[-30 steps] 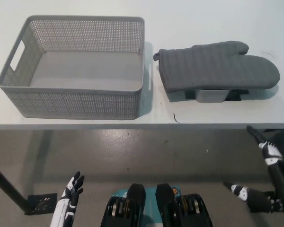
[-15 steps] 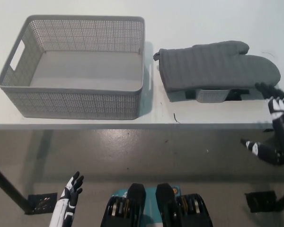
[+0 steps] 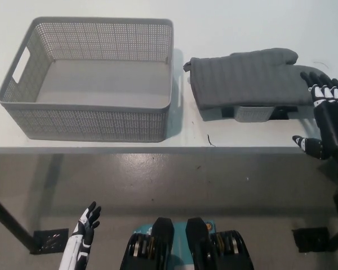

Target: Usethe right hand to pick up a oven gloves on top of a leveled container and place it into another larger container on the left side

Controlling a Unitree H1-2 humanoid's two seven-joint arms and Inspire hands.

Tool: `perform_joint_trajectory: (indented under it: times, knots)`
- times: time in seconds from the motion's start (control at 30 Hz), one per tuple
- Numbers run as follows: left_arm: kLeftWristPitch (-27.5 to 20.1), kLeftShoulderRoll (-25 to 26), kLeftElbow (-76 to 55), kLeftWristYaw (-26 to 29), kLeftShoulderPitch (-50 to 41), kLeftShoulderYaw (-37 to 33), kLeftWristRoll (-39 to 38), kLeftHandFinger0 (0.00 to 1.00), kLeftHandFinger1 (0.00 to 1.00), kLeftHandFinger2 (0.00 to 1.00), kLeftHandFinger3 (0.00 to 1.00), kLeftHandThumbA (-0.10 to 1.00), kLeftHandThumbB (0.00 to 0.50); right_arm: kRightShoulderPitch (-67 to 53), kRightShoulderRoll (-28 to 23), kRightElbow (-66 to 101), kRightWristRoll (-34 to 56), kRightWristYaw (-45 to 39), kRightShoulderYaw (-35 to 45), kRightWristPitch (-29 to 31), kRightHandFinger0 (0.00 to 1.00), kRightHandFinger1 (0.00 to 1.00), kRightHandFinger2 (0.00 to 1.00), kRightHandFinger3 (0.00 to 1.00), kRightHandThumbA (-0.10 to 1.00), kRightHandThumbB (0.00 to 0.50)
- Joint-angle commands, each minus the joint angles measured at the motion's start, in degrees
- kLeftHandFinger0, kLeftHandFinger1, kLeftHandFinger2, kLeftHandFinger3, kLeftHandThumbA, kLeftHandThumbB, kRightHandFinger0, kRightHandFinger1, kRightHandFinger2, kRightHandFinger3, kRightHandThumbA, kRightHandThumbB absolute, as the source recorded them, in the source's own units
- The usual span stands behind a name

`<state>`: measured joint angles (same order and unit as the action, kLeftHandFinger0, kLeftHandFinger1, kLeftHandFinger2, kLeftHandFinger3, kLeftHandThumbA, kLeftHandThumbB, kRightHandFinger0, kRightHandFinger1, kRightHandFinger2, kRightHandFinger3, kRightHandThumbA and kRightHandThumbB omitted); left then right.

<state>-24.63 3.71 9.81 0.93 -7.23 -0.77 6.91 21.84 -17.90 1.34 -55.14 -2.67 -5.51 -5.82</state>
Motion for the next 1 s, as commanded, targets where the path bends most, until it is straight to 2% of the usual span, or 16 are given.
perform_joint_trajectory:
  times: [0.0,0.23,0.5,0.63,0.97]
  knots:
    - [-2.3,0.5,-1.7,-0.5,-0.5,-0.6,-1.0,1.00,1.00,1.00,1.00,1.00,0.220,4.0,-0.9,-1.8,-2.2,2.7,-0.8,-1.6,1.00,1.00,1.00,1.00,1.00,0.215]
    - [-2.3,0.6,-1.7,-0.7,-0.5,-0.7,-1.3,1.00,1.00,1.00,1.00,1.00,0.201,6.8,-0.5,-6.7,-3.3,3.9,-2.9,-2.8,1.00,1.00,1.00,1.00,1.00,0.202]
    - [-2.3,0.8,-1.2,-0.5,-0.4,-1.1,-1.4,1.00,1.00,1.00,1.00,1.00,0.173,10.2,0.7,-11.3,-2.6,6.2,-4.3,-3.5,1.00,1.00,1.00,1.00,1.00,0.214]
    - [-2.3,0.9,-1.3,0.0,-1.1,-1.3,-0.9,1.00,1.00,1.00,1.00,1.00,0.196,10.9,1.0,-12.4,-2.1,6.7,-4.9,-3.6,1.00,1.00,1.00,1.00,1.00,0.216]
    - [-2.3,1.1,-1.8,0.1,-1.7,-1.6,-1.4,1.00,1.00,1.00,1.00,1.00,0.183,13.5,-0.3,-16.7,-3.1,8.1,-7.6,-3.3,1.00,1.00,1.00,1.00,1.00,0.245]
